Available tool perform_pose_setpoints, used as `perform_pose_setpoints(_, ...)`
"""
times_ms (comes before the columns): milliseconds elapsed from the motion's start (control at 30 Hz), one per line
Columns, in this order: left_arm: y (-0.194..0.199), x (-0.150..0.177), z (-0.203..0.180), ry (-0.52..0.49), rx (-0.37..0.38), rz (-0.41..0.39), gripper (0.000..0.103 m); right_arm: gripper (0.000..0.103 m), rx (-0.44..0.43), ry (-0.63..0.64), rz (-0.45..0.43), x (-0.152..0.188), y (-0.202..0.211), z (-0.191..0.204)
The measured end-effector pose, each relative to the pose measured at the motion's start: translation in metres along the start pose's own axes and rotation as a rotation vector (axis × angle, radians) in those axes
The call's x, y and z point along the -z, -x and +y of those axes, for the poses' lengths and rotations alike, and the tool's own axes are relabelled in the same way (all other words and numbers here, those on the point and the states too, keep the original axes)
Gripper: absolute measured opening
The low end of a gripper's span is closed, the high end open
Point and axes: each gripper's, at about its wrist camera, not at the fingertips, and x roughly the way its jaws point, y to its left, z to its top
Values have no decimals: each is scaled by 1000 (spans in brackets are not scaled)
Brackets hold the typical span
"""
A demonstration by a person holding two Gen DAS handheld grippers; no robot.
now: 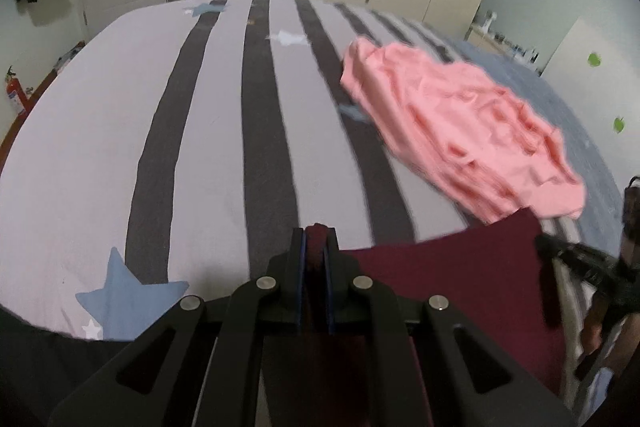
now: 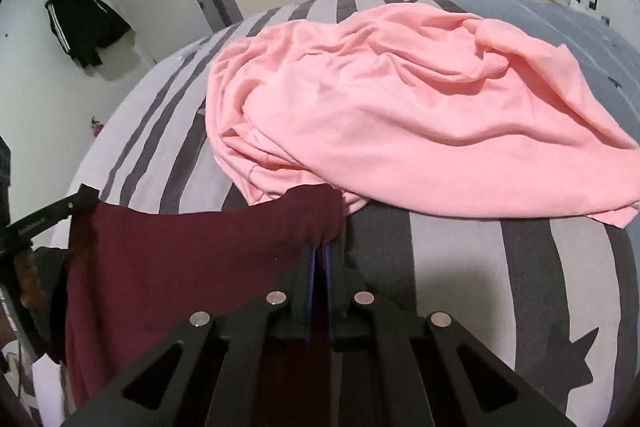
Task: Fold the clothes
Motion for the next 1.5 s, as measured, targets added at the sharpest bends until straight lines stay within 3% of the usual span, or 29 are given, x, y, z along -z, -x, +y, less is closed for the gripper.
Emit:
perform_pose_setpoints(133, -21, 9, 5, 3, -27, 51, 6, 4, 3, -16, 49, 8, -17, -8)
perform_pose_setpoints(267, -19, 8, 5, 29, -24, 32, 9, 5, 14, 7, 51, 4, -19, -4)
perform_pose_setpoints(300, -12, 7, 8, 58, -19, 11, 12, 5, 22, 14, 45, 4, -16, -4)
perform_pose_setpoints(367, 9, 7, 14, 102, -11, -38, 30, 10, 49, 37, 16, 5, -4, -1)
perform_pose_setpoints(433, 34, 17, 18, 120, -6, -76, 35, 13, 70, 56, -21, 8, 12, 0)
perform_pose_setpoints(500, 59, 28, 22, 132, -2, -112, 35, 13, 84, 71, -48, 15, 30, -1)
perform_pose_setpoints(667, 105, 94, 0, 28, -38, -87, 35, 13, 67, 119, -80, 51, 73, 10)
perform_pose_setpoints(867, 137, 168, -45, -13, -42, -34, 35, 13, 24, 164, -34, 123, 108, 38)
perform_pose_setpoints(1033, 146, 205, -79, -41, -74, -28, 35, 13, 17, 131, 36, 170, 113, 54)
perform_pose_setpoints(1200, 147, 229, -105, -130, -125, -5, 34, 13, 28, 115, 46, 179, 106, 53)
perform_pose_setpoints(1267, 141, 235, -110, -154, -135, 15, 27, 13, 27, 107, 43, 178, 103, 51)
perform_pose_setpoints(1500, 125, 245, -104, -124, -206, 63, 19, 13, 31, 111, 31, 173, 99, 49)
